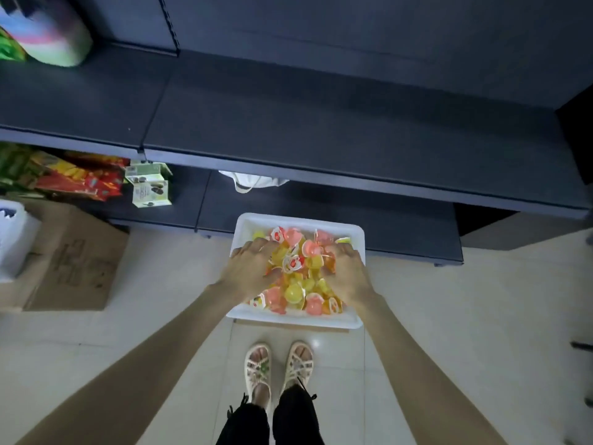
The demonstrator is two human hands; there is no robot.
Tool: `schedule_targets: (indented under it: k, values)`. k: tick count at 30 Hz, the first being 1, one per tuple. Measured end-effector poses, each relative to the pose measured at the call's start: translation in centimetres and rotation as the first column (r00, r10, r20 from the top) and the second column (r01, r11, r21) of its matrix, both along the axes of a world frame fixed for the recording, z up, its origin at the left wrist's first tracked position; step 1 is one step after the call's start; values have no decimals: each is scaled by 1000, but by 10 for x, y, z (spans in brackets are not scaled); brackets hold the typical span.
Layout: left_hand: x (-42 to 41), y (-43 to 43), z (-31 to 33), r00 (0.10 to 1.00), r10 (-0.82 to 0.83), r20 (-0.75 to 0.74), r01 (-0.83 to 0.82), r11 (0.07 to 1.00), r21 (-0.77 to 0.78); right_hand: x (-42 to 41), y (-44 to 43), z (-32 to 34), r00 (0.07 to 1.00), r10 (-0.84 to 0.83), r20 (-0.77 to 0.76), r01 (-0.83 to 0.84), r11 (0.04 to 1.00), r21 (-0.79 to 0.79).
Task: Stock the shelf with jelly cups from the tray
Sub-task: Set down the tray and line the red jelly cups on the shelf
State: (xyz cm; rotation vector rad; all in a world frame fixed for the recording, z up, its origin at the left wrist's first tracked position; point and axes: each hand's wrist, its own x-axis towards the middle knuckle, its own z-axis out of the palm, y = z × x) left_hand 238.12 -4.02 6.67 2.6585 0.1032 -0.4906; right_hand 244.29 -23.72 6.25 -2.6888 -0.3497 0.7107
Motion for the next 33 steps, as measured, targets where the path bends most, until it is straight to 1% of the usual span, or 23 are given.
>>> schedule_targets:
  k: [5, 8, 10, 13, 18, 21, 23, 27, 30, 33]
  values:
    - [-5, -9, -69, 979, 134, -156, -154, 980, -122, 1, -8, -74, 992, -5, -127, 1, 999, -32]
    - [0, -14, -110, 951, 228, -208, -266, 948, -175, 7, -8, -118, 980, -7, -201, 4, 1000, -12]
    - [3, -17, -137, 932, 283, -227, -330, 921, -205, 13, -7, -148, 977, 10, -215, -8, 1000, 13]
    - [7, -22, -175, 893, 353, -278, -415, 886, -208, 23, -5, -190, 970, 23, -241, -12, 999, 48]
    - [13, -25, -235, 863, 417, -286, -485, 843, -234, 36, 1, -251, 975, 46, -218, -16, 990, 137]
    - [10, -28, -260, 862, 435, -260, -496, 831, -251, 36, 7, -278, 971, 32, -239, 21, 976, 217]
    - [9, -31, -271, 864, 445, -234, -496, 830, -254, 35, 9, -292, 976, 16, -215, 37, 970, 242]
    - [13, -35, -286, 871, 456, -183, -491, 830, -264, 33, 13, -307, 994, 9, -111, 20, 966, 259]
    - [21, -37, -293, 837, 509, -203, -548, 786, -288, 33, 14, -314, 998, 29, -46, -16, 966, 259]
    - [23, -36, -294, 813, 541, -217, -583, 754, -303, 37, 15, -316, 999, 18, -35, -8, 962, 272]
